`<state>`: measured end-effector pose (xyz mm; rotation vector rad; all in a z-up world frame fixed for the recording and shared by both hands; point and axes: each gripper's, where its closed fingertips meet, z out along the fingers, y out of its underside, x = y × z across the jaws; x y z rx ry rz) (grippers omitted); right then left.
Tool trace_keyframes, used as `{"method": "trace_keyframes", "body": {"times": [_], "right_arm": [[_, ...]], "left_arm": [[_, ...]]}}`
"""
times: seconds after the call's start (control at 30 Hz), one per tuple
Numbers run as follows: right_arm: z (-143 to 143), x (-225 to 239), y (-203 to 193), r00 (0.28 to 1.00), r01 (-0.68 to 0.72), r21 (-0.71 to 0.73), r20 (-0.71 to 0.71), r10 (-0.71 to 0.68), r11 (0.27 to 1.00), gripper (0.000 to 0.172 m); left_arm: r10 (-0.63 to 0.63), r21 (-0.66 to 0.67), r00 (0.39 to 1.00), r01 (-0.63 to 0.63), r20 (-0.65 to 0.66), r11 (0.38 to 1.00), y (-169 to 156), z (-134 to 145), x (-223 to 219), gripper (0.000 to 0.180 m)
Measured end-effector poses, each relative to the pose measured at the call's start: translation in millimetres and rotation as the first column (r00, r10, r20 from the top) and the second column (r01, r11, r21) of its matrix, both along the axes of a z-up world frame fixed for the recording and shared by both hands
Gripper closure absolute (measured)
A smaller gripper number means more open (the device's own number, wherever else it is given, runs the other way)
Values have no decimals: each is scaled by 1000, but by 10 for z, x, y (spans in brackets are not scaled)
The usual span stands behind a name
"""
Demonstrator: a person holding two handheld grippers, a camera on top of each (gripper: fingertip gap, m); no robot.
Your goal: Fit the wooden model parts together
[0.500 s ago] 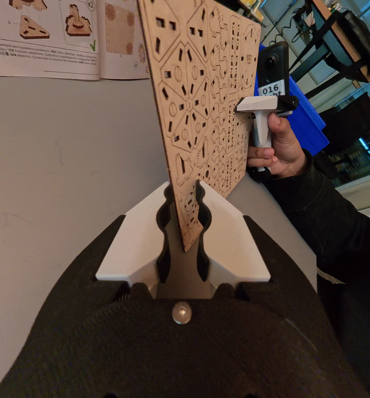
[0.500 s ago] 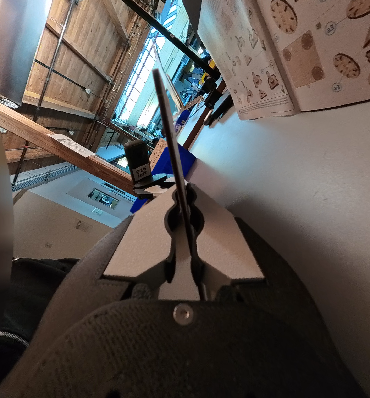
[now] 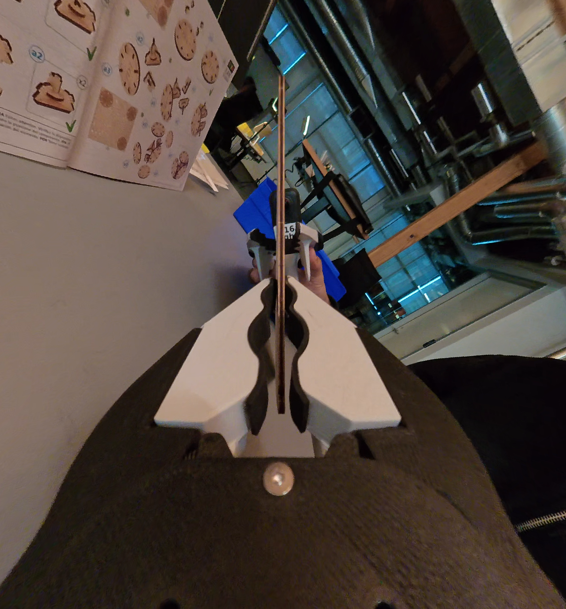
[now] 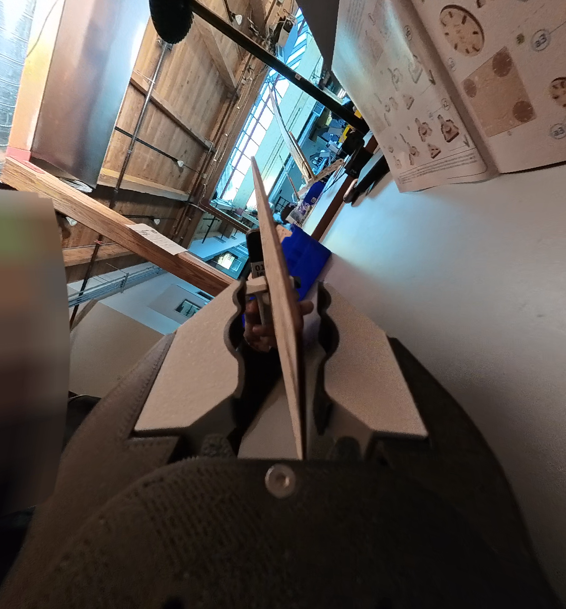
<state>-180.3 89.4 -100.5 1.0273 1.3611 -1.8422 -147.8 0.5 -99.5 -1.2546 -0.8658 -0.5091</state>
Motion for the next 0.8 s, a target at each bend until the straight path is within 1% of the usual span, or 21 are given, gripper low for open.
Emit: {"method": "trace_keyframes", "body": {"times": [0.13,0.17,0.27,0.3,0.4,0.47,0.53,0.57,0.67,0.73,0.8], "right_arm": [[-25,93,-90,998,-51,31,-20,52,998,129],[-29,136,-118,997,-76,43,-30,77,996,134],[-62,237,-168,988,-126,104,-75,134,987,164],[-30,266,-172,985,-138,98,-91,147,986,171],[13,280,-161,983,-137,105,-111,149,985,172],[21,276,-147,983,-133,113,-114,146,985,172],[12,281,-132,982,-138,125,-115,153,982,171],[3,284,-127,981,-140,134,-116,156,981,171],[-24,306,-133,978,-149,168,-123,170,974,171],[-41,310,-138,977,-147,186,-126,172,972,171],[-50,304,-137,978,-142,192,-125,168,971,172]], "left_arm": [[-1,-4,1000,1,-2,1000,19,-7,4,179],[-4,-10,1000,4,-3,1000,22,-15,8,179],[-19,13,1000,19,-1,1000,5,19,24,179],[-21,3,1000,21,-3,1000,1,8,26,178],[-58,-16,998,57,-16,998,17,0,89,179],[-73,-75,996,70,-46,995,38,-46,125,174],[-84,-177,991,66,-99,982,51,-124,153,172],[-92,-240,987,58,-134,969,53,-170,165,173],[-116,-410,964,9,-239,912,37,-300,184,165],[-118,-461,956,-20,-268,887,32,-347,176,162],[-112,-466,958,-25,-262,884,36,-367,167,161]]}}
